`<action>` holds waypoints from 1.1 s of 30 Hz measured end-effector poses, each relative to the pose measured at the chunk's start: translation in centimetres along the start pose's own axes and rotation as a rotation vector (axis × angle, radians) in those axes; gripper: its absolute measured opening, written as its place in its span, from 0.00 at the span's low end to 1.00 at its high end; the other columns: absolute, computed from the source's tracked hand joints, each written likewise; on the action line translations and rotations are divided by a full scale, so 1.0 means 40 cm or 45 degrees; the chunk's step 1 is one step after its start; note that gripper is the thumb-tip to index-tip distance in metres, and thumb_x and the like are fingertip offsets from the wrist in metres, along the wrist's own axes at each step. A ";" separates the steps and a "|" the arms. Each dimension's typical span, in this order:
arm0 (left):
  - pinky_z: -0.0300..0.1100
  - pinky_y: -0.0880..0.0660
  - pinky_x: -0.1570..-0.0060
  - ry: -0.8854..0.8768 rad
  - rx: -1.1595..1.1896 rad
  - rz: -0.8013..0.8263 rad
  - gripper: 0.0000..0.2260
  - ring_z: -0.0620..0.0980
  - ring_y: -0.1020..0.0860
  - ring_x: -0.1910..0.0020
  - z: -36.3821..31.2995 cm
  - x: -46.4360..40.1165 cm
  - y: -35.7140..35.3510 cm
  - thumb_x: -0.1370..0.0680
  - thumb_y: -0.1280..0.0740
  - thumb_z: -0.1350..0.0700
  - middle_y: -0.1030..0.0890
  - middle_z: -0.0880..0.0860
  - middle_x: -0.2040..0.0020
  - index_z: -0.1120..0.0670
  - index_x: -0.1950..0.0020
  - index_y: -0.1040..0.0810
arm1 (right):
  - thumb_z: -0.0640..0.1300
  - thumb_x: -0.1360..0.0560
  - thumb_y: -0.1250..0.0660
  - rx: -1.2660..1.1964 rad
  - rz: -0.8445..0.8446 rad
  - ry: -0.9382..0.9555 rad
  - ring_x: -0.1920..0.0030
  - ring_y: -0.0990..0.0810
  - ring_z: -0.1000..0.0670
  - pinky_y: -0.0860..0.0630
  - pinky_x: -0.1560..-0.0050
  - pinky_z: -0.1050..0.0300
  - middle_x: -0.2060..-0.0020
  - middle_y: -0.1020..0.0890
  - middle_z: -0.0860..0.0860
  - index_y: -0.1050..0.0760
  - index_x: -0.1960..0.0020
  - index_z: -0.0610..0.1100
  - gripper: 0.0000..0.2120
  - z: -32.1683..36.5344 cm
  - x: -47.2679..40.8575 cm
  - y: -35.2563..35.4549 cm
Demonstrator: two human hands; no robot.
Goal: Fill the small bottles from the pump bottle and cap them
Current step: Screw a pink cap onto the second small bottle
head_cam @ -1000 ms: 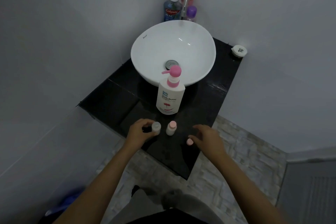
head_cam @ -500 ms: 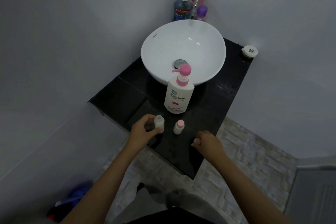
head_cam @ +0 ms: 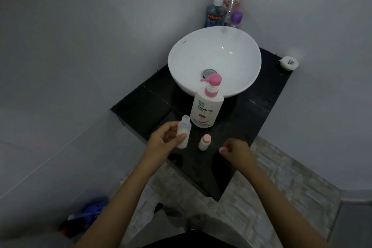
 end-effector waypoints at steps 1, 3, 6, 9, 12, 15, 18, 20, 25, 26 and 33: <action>0.27 0.24 0.58 -0.016 -0.001 0.000 0.11 0.33 0.21 0.55 -0.012 0.002 -0.002 0.26 0.32 0.60 0.19 0.43 0.51 0.46 0.47 0.23 | 0.47 0.24 0.33 -0.087 -0.040 0.009 0.57 0.20 0.49 0.22 0.55 0.55 0.55 0.19 0.46 0.23 0.48 0.42 0.09 0.016 0.010 0.024; 0.27 0.24 0.58 -0.042 -0.009 0.001 0.11 0.32 0.22 0.55 -0.034 0.005 -0.006 0.25 0.32 0.59 0.20 0.43 0.51 0.45 0.48 0.24 | 0.47 0.26 0.31 -0.354 -0.146 0.053 0.60 0.19 0.51 0.23 0.61 0.62 0.58 0.18 0.49 0.22 0.49 0.44 0.08 0.060 0.044 0.091; 0.26 0.24 0.56 -0.072 -0.036 0.031 0.11 0.31 0.23 0.55 -0.062 0.008 -0.014 0.25 0.33 0.58 0.21 0.42 0.50 0.42 0.48 0.24 | 0.41 0.26 0.31 -0.814 -0.179 0.225 0.71 0.21 0.56 0.26 0.71 0.66 0.64 0.17 0.47 0.21 0.50 0.41 0.06 0.146 0.111 0.209; 0.26 0.25 0.55 -0.119 -0.090 0.086 0.11 0.31 0.23 0.53 -0.091 0.009 -0.026 0.24 0.34 0.56 0.22 0.42 0.48 0.41 0.46 0.25 | 0.37 0.28 0.30 -1.001 -0.072 0.463 0.71 0.21 0.55 0.27 0.72 0.65 0.63 0.16 0.42 0.20 0.49 0.38 0.08 0.215 0.156 0.285; 0.27 0.25 0.54 -0.166 -0.170 0.126 0.11 0.32 0.24 0.52 -0.113 0.007 -0.037 0.24 0.34 0.56 0.22 0.45 0.46 0.43 0.44 0.25 | 0.36 0.27 0.31 -0.881 0.009 0.598 0.65 0.18 0.50 0.26 0.69 0.60 0.58 0.16 0.40 0.20 0.47 0.39 0.09 0.249 0.167 0.298; 0.27 0.27 0.52 -0.212 -0.233 0.166 0.10 0.34 0.24 0.52 -0.128 0.007 -0.045 0.24 0.35 0.55 0.23 0.46 0.48 0.45 0.43 0.24 | 0.38 0.27 0.30 -0.731 0.006 0.645 0.63 0.17 0.48 0.24 0.69 0.63 0.58 0.16 0.43 0.20 0.48 0.42 0.08 0.257 0.162 0.292; 0.26 0.27 0.52 -0.220 -0.261 0.194 0.10 0.35 0.24 0.52 -0.135 0.008 -0.047 0.24 0.35 0.55 0.23 0.47 0.49 0.47 0.43 0.23 | 0.38 0.26 0.31 -0.680 0.038 0.674 0.61 0.16 0.46 0.23 0.67 0.61 0.57 0.16 0.44 0.20 0.46 0.44 0.09 0.254 0.160 0.291; 0.26 0.28 0.52 -0.212 -0.245 0.203 0.10 0.34 0.24 0.52 -0.137 0.010 -0.048 0.23 0.35 0.56 0.23 0.47 0.49 0.49 0.43 0.23 | 0.38 0.26 0.31 -0.666 0.072 0.706 0.59 0.16 0.45 0.23 0.65 0.59 0.56 0.16 0.44 0.20 0.45 0.44 0.10 0.252 0.164 0.297; 0.23 0.29 0.53 -0.195 -0.247 0.238 0.11 0.31 0.25 0.52 -0.148 0.012 -0.054 0.23 0.36 0.57 0.23 0.46 0.47 0.43 0.44 0.25 | 0.40 0.28 0.29 -0.663 0.166 0.730 0.59 0.16 0.44 0.21 0.62 0.54 0.57 0.15 0.45 0.20 0.46 0.46 0.11 0.252 0.181 0.323; 0.24 0.28 0.53 -0.197 -0.248 0.239 0.10 0.33 0.25 0.51 -0.150 0.012 -0.056 0.23 0.36 0.56 0.23 0.46 0.47 0.43 0.44 0.25 | 0.41 0.30 0.28 -0.683 0.176 0.722 0.61 0.16 0.45 0.21 0.64 0.56 0.59 0.15 0.44 0.20 0.47 0.46 0.11 0.253 0.183 0.327; 0.27 0.27 0.51 -0.184 -0.228 0.231 0.12 0.40 0.24 0.49 -0.151 0.015 -0.058 0.23 0.36 0.55 0.22 0.51 0.45 0.49 0.41 0.23 | 0.58 0.28 0.37 -0.531 -0.017 0.560 0.75 0.23 0.52 0.27 0.71 0.66 0.70 0.19 0.50 0.21 0.56 0.43 0.18 0.261 0.185 0.302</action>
Point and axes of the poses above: each hand's wrist, its own x-axis away from the middle knuckle, its own y-axis out of the back of the hand, z = x × y, the point moved 3 cm from there along -x, towards the middle knuckle
